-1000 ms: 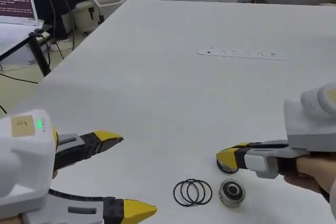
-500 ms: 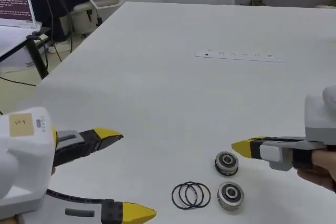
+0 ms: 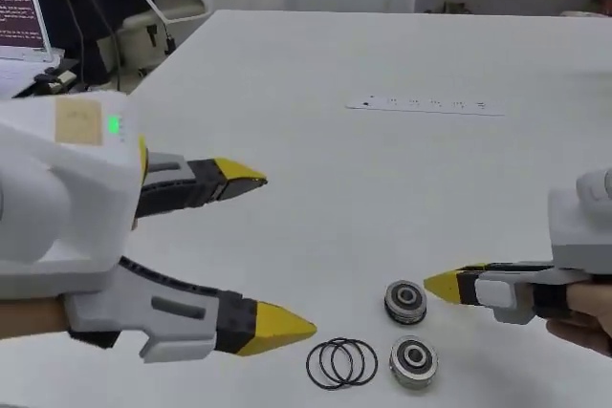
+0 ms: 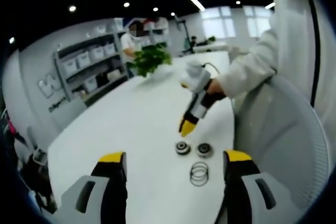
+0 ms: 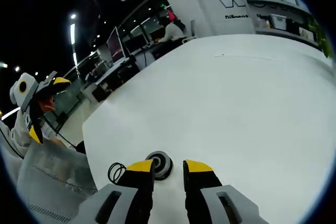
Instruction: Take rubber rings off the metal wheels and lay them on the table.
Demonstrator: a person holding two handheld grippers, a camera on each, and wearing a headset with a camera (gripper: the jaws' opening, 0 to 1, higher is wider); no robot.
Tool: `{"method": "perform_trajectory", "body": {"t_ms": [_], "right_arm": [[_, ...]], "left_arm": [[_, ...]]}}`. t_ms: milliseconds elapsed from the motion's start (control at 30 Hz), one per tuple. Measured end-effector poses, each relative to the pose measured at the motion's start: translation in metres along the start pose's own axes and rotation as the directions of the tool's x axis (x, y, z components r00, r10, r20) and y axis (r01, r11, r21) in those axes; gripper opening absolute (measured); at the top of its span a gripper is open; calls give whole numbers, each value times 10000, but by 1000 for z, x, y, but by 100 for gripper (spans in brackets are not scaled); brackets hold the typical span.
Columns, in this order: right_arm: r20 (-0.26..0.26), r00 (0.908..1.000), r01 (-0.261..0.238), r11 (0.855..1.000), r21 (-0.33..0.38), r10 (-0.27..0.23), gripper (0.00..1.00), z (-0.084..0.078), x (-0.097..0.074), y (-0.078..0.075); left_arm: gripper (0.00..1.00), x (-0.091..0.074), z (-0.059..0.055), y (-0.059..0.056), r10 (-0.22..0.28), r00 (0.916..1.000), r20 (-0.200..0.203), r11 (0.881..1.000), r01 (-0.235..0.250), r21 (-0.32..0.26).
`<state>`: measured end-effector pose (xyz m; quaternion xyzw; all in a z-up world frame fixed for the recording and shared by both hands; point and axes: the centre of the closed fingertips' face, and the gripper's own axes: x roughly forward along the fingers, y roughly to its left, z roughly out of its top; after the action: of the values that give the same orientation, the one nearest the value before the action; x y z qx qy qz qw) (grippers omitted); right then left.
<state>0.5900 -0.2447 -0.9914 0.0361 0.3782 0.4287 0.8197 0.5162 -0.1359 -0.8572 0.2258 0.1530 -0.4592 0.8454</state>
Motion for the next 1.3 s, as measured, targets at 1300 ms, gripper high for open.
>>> {"method": "perform_trajectory", "body": {"t_ms": [1300], "right_arm": [[-1151,9934,-369,9563,-2899,34,27,-25,10,-3]], "left_arm": [[47,147,-29,-8,-1698,9853,164,9840,1704,-521]]}}
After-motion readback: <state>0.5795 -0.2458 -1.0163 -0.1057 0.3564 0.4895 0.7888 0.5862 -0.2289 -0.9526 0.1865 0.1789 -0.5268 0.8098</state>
